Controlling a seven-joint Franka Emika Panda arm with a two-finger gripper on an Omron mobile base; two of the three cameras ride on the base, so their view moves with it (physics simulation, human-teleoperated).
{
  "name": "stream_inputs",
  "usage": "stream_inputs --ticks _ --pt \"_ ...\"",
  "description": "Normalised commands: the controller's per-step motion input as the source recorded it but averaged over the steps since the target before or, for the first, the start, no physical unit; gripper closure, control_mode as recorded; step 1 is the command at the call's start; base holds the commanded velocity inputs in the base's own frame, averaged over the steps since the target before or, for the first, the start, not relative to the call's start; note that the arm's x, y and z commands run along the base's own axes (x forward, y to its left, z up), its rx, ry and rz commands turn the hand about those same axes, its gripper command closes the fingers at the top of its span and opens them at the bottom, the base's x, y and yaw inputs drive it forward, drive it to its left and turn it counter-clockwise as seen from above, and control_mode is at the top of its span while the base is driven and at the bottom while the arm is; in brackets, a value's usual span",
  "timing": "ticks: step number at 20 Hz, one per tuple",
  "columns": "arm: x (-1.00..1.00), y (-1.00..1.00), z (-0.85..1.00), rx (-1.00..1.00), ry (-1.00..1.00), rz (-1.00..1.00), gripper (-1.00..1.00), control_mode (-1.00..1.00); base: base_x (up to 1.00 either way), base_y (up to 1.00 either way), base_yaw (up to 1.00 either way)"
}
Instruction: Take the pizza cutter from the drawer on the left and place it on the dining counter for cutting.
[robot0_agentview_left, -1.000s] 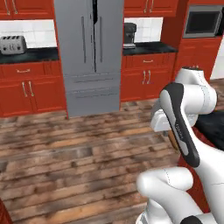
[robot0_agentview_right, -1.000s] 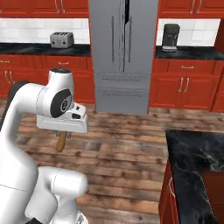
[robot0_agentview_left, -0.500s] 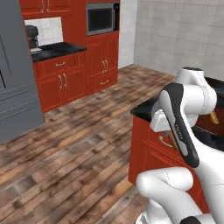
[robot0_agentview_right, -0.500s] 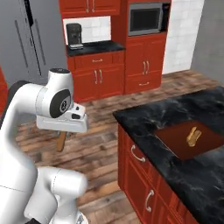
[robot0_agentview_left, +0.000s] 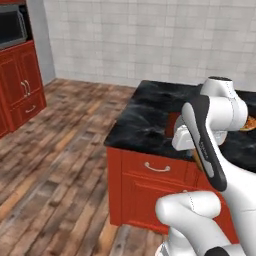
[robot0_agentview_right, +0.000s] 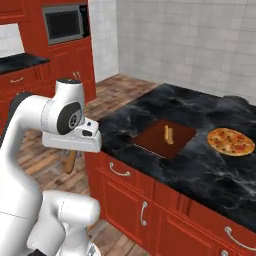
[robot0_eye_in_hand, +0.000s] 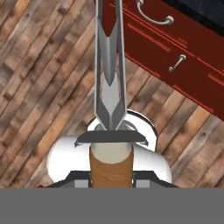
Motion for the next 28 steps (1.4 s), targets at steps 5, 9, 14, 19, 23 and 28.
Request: stream_inputs --ticks 5,9,14,19,23,28 --pt "0.0 0.0 0.0 0.0 0.0 0.0 1.0 1.0 0.38 0.1 -0.58" --pt "0.0 0.0 0.0 0.0 0.0 0.0 1.0 1.0 0.24 -0.1 -0.53" --pt "0.0 0.0 0.0 0.0 0.0 0.0 1.0 1.0 0.27 -0.07 -0.49" --pt "0.0 0.0 0.0 0.0 0.0 0.0 1.0 1.0 0.54 -0.2 -0.22" --pt "0.0 0.0 0.0 0.0 0.0 0.0 1.0 1.0 0.7 -0.25 -0.04" --pt "0.0 0.0 0.0 0.0 0.0 0.0 1.0 1.0 0.4 -0.36 0.0"
